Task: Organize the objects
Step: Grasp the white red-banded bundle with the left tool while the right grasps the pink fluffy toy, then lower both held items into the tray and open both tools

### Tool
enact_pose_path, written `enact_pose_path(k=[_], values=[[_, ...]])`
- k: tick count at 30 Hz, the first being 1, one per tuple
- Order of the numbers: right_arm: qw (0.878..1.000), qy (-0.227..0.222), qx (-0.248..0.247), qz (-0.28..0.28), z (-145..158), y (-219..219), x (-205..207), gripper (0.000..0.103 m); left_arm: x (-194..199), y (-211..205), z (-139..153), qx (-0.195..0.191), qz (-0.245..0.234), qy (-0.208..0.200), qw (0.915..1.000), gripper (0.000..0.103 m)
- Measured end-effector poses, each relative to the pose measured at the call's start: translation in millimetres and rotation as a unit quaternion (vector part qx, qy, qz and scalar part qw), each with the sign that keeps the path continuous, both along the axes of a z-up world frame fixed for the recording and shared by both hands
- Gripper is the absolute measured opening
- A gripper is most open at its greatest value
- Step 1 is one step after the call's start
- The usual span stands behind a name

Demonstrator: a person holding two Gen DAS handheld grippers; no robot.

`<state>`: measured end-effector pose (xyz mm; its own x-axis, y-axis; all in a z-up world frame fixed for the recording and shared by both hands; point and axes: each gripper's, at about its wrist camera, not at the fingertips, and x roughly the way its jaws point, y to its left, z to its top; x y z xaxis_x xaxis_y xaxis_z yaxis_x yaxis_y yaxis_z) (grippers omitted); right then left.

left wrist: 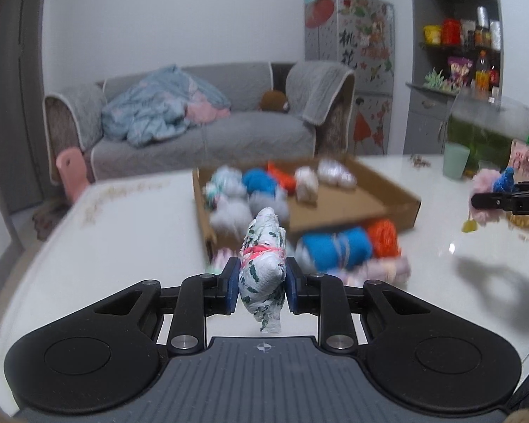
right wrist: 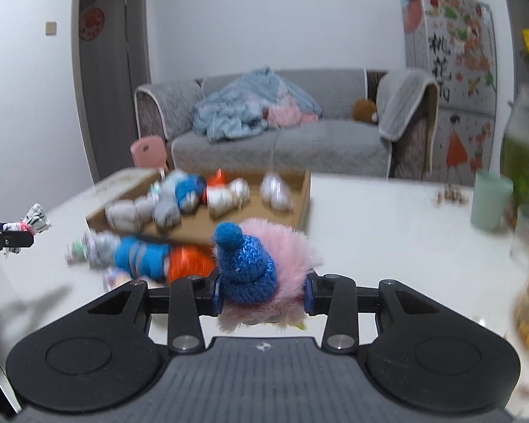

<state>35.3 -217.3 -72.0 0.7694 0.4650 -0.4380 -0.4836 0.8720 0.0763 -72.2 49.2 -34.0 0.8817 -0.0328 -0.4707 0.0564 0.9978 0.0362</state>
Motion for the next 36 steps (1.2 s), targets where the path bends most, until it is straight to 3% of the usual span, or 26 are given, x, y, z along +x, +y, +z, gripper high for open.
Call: enact_pose_path(k=[6, 10, 16, 22, 30, 36], values=[[0.999, -0.041, 0.002, 0.023, 40, 11, 17, 0.037, 26, -9, 39, 0.014, -0.012, -0.037, 0.9991, 0.032], [0.998, -0.052, 0.002, 0.042, 51, 24, 32, 0.037, 47, -19, 58, 0.016, -0.025, -0.058, 0.9979, 0.032], [0.996, -0.049, -0.002, 0.08, 54, 46, 58, 0.037, 90, -37, 62, 0.008, -0.049, -0.052, 0.9974, 0.032], [0.994, -0.013, -0.004, 0.104, 44, 65, 90, 0.037, 144, -52, 37, -0.016, -0.069, -0.012, 0.9974, 0.032], [0.992, 0.047, -0.04, 0.108, 3, 88, 136, 0.037, 211, -49, -21, -0.042, -0.07, 0.063, 0.9947, 0.032], [0.992, 0.074, -0.059, 0.087, -13, 92, 165, 0.037, 237, -60, -34, -0.053, -0.095, 0.073, 0.9914, 0.032]])
